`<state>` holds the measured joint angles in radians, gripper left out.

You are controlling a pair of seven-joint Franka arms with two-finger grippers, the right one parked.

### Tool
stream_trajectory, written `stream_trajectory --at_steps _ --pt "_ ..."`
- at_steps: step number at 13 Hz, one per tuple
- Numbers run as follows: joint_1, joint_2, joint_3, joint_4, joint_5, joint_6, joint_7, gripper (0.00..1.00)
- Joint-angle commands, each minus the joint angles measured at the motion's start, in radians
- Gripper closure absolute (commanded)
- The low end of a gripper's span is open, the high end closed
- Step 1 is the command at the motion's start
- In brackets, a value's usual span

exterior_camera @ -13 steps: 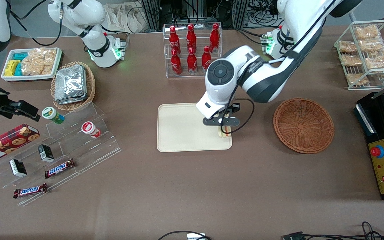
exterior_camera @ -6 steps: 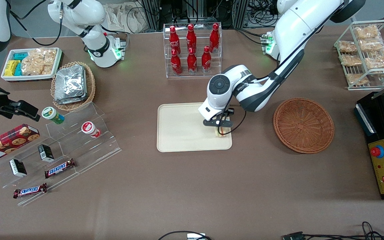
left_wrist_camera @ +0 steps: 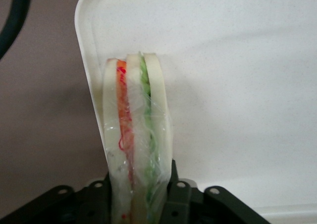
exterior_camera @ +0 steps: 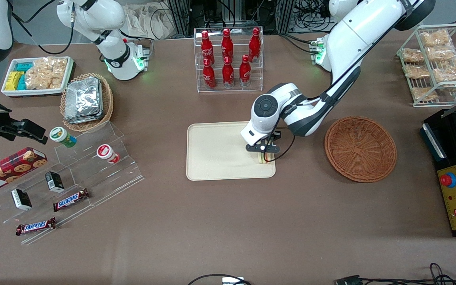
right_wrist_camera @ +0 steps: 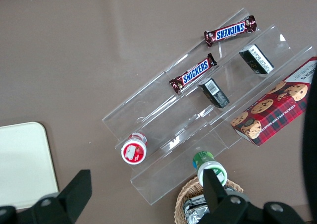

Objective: Place sandwich from basket to tray
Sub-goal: 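Lower the sandwich onto the tray and open the left gripper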

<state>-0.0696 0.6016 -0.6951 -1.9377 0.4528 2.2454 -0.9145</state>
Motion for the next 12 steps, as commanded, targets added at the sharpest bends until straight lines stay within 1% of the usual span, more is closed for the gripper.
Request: stream_trajectory --at_steps 1,4,5,8,10,11,12 --pt "0.005 -0.008 -0.003 -0.004 0.024 0.014 -0.038 0.0" --pt "0.011 -0.025 0.0 0.003 0.021 -0.009 -0.037 0.0" --pt "0.028 -0.039 -0.001 0.012 0.018 -0.036 -0.038 0.0" --pt "0.036 -0.15 0.0 0.084 0.003 -0.218 -0.024 0.0" --pt "0.06 -0.247 0.006 0.146 -0.057 -0.358 -0.015 0.0" --pt "0.056 -0.303 0.063 0.175 -0.092 -0.409 0.003 0.0" --pt "0.053 -0.362 0.118 0.189 -0.156 -0.429 0.035 0.0"
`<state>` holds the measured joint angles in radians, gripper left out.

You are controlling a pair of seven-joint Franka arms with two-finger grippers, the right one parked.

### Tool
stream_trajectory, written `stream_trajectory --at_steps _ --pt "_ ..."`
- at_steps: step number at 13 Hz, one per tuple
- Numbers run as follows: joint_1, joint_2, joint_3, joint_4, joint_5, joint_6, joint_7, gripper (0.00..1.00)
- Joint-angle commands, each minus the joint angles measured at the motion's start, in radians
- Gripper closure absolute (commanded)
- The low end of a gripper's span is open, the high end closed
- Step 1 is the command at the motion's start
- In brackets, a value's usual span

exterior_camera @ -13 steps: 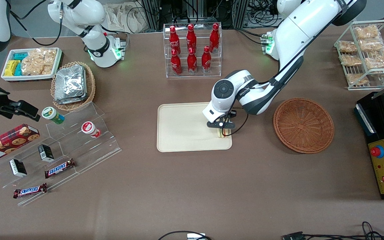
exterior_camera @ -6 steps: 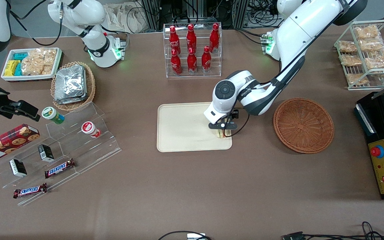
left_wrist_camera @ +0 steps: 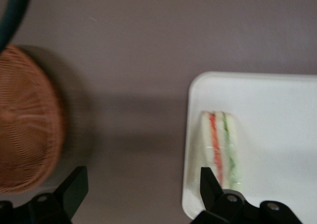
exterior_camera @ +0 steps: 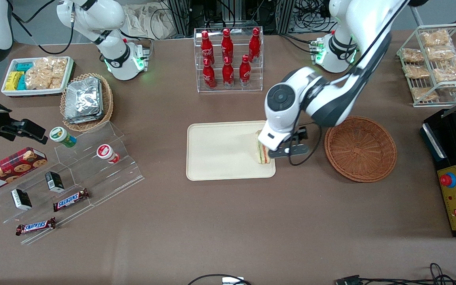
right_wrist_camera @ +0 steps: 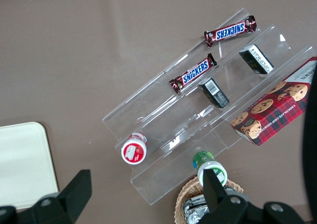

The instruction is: Place sandwich from basket to tray

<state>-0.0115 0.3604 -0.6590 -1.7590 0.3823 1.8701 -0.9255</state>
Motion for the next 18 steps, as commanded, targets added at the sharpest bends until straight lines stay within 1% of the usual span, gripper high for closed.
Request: stream_trajectory --at_steps 1,2,3,4,5,6,7,9,11,13,15,18 --pt "-0.005 -0.185 0.157 0.012 -0.164 -0.058 0.106 0.0" --pt "-0.01 -0.236 0.255 0.01 -0.237 -0.074 0.22 0.0" --pt "-0.01 -0.282 0.336 0.007 -0.294 -0.112 0.346 0.0" --pt "-0.011 -0.31 0.417 0.004 -0.313 -0.139 0.435 0.0" --pt "-0.013 -0.337 0.493 -0.004 -0.313 -0.155 0.501 0.0" --pt "-0.013 -0.36 0.559 -0.011 -0.313 -0.166 0.57 0.0" --pt "-0.015 -0.377 0.602 -0.01 -0.313 -0.184 0.623 0.0" --pt "-0.015 -0.4 0.631 -0.004 -0.306 -0.21 0.654 0.0" --pt "-0.013 -0.411 0.633 -0.001 -0.318 -0.206 0.701 0.0" --pt "-0.013 -0.402 0.634 0.035 -0.364 -0.212 0.727 0.0" --pt "-0.013 -0.397 0.633 0.05 -0.367 -0.21 0.824 0.0" --pt "-0.013 -0.397 0.633 0.058 -0.365 -0.212 0.832 0.0"
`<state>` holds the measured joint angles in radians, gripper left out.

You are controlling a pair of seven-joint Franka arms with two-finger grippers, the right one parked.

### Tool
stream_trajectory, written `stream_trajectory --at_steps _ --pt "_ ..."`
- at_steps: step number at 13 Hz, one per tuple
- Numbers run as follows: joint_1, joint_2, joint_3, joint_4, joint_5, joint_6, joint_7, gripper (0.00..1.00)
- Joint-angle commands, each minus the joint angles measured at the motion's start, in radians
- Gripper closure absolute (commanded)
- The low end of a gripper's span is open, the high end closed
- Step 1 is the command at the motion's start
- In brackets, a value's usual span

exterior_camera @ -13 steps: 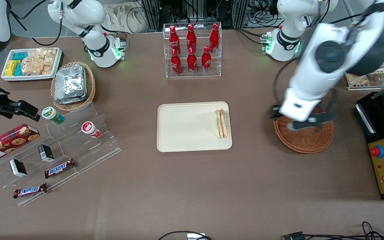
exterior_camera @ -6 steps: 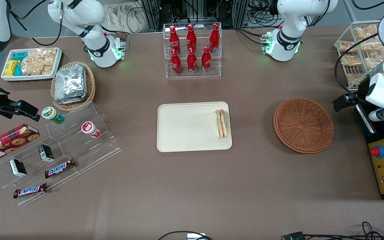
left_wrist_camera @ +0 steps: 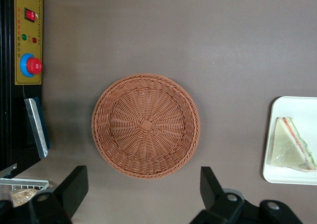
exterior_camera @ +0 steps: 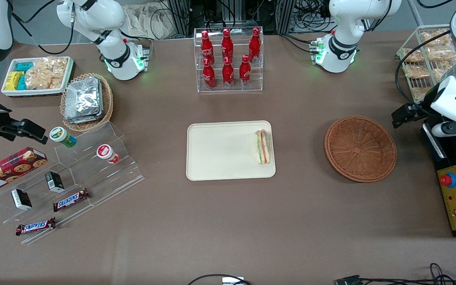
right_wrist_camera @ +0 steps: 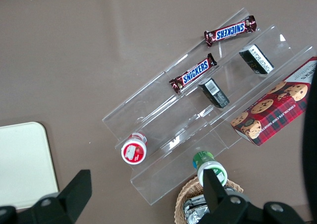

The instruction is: Place sandwich from basket to tray

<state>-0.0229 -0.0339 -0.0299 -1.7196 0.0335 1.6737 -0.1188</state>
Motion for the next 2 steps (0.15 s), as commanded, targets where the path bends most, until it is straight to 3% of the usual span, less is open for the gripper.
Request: stream_trajectory --at_steps 1,2 --pt "-0.002 -0.003 0.004 0.02 -0.018 -0.015 0.019 0.0" --pt "-0.002 0.0 0.004 0.023 -0.017 -0.015 0.019 0.0"
